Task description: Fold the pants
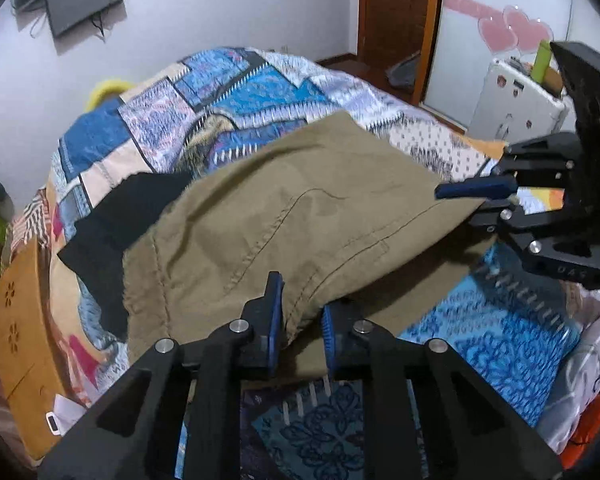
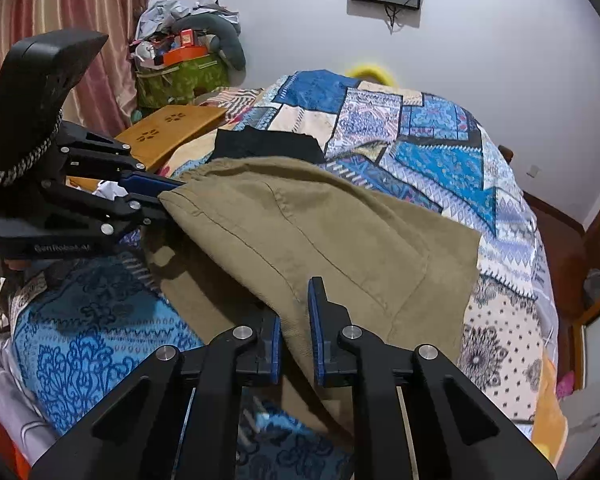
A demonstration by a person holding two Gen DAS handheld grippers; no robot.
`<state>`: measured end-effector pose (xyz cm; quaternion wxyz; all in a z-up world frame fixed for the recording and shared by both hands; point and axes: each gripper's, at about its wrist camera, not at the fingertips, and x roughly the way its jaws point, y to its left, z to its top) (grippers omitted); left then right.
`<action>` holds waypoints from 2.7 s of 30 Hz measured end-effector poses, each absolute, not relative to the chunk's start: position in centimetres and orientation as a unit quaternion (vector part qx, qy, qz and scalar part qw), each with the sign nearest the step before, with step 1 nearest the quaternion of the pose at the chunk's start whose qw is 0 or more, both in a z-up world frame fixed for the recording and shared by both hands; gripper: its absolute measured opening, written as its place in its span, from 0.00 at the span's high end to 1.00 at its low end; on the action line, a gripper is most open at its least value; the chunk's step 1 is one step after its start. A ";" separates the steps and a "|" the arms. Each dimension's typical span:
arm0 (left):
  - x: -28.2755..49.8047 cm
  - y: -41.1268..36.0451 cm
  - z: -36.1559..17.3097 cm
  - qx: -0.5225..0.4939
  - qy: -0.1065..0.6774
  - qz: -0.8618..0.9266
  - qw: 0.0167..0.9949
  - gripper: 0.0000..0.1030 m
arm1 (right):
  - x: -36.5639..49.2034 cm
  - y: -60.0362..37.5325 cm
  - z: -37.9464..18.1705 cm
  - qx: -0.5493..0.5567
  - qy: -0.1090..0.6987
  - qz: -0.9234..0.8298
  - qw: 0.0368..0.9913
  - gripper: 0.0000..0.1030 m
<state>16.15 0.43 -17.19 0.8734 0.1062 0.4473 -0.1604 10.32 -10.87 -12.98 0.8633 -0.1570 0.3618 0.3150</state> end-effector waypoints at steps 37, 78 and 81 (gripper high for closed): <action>16.6 12.9 -15.0 -0.072 0.434 -0.031 0.897 0.34 | 10.7 -23.7 -10.6 0.059 0.396 0.186 0.897 0.47; 21.4 15.1 -16.0 -0.042 0.454 0.021 0.890 0.27 | 15.2 -27.0 -13.2 0.058 0.434 0.167 0.883 0.45; 23.6 15.6 -16.2 -0.048 0.454 0.030 0.889 0.22 | 17.8 -26.0 -13.0 0.054 0.424 0.174 0.887 0.45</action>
